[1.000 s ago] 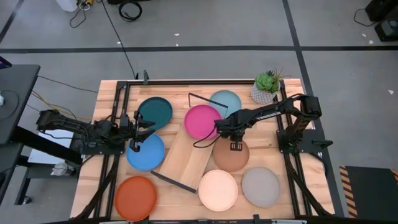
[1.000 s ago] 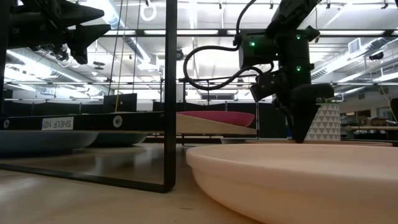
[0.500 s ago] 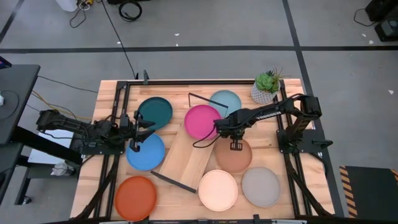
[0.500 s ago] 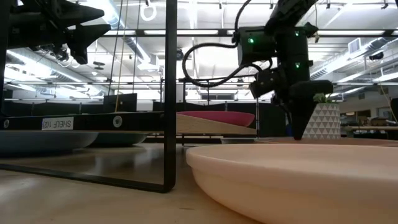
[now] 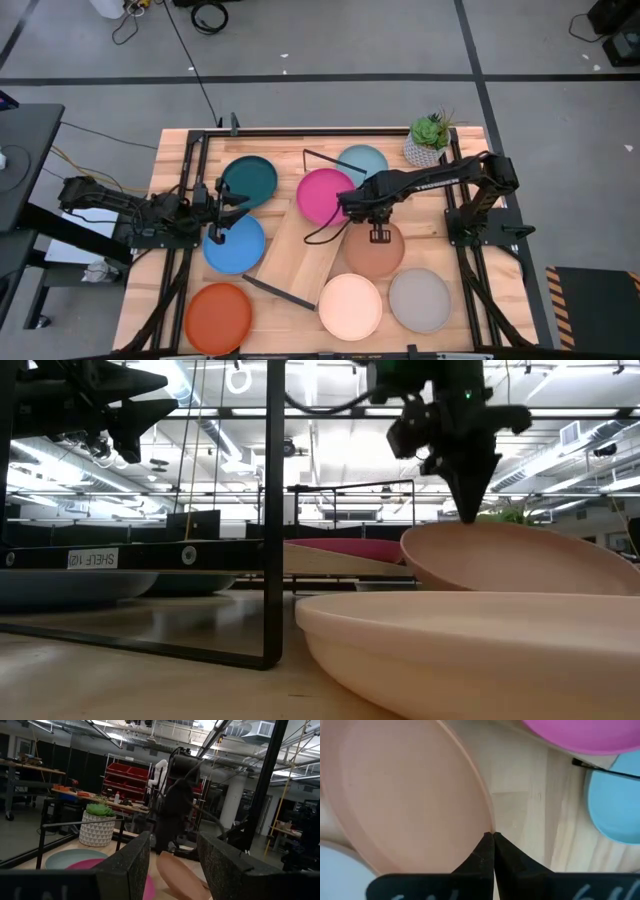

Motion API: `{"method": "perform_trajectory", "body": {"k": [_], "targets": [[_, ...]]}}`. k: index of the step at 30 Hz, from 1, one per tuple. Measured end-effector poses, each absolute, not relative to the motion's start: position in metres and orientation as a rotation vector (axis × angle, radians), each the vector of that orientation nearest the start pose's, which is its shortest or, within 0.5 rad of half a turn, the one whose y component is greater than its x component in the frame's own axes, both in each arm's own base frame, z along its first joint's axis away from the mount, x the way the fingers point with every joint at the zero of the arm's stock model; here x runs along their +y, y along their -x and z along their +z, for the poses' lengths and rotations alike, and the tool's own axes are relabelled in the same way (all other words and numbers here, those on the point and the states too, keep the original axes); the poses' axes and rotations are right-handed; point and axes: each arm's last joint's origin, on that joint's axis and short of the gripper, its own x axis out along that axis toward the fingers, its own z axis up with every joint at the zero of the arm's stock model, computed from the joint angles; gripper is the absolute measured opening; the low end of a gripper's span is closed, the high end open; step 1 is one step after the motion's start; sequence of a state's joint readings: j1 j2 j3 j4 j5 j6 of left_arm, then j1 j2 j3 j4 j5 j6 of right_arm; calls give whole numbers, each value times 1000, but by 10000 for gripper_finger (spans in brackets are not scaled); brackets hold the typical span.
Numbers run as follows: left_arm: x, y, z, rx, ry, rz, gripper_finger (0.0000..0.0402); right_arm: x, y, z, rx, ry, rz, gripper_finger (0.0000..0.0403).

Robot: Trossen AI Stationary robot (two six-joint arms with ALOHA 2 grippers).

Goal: Place and stack plates onto a shelf
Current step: Put the brown plate on the shelf

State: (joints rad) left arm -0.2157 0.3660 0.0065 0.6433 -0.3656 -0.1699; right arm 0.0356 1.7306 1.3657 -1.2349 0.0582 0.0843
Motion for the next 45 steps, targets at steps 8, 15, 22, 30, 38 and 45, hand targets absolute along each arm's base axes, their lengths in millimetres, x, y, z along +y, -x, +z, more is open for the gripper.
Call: {"method": "perform_trajectory", "body": {"k": [8,15,22,30,38,45], "targets": [[-14,-114,195,-285,250,126,172,12,-307,243,1622,51,-110,2],[-15,-114,195,-285,250,125,172,8,-295,245,1726,123,-248,2],[-14,-114,194,-284,250,126,172,8,-294,250,1737,97,-225,2],[-14,-114,194,-284,250,126,172,16,-309,283,1581,113,-133,2],[-14,-115,194,-284,250,126,172,23,-321,294,1449,120,-7,2],[-14,-114,194,-284,250,126,172,23,-321,276,1487,77,-44,28]]}}
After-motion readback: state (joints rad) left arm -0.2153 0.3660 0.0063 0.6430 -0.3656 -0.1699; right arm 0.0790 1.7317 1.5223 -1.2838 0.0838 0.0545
